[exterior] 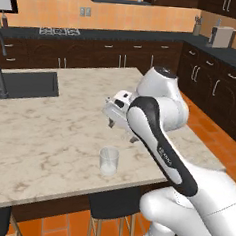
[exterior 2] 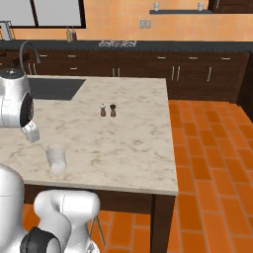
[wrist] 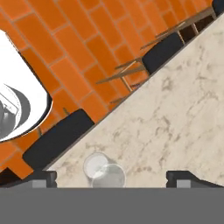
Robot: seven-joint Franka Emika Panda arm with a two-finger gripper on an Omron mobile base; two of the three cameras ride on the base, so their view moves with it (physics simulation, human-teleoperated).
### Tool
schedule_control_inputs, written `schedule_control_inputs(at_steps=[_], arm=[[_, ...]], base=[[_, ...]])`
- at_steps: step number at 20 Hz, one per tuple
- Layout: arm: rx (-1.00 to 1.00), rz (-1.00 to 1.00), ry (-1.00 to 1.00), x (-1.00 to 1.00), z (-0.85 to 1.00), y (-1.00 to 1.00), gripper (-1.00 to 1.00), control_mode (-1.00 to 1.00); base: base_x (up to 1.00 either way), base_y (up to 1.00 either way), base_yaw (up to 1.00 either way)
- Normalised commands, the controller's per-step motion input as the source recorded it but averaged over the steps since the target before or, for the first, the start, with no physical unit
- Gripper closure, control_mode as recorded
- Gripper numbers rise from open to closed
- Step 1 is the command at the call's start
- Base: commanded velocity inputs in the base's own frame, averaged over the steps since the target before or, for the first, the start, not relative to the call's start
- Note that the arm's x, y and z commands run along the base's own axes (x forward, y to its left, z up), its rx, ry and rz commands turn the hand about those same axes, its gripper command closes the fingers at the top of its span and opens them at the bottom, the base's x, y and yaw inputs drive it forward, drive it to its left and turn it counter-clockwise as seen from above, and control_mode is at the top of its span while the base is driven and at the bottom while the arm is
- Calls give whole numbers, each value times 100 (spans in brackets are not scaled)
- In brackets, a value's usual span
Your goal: Take a straw from the drawer in front and place it inside the glass cup on the dining counter.
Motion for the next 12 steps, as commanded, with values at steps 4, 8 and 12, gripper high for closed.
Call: schedule_control_inputs(at_steps=[4, 8, 12], arm=[[-24, 0, -6, -86, 51, -14, -100, -100], [-15, 0, 0, -92, 19, -34, -100, -100], [-6, 0, 0, -81, 9, -42, -100, -100]], base=[[0, 0, 0], [0, 0, 0], [0, 0, 0]])
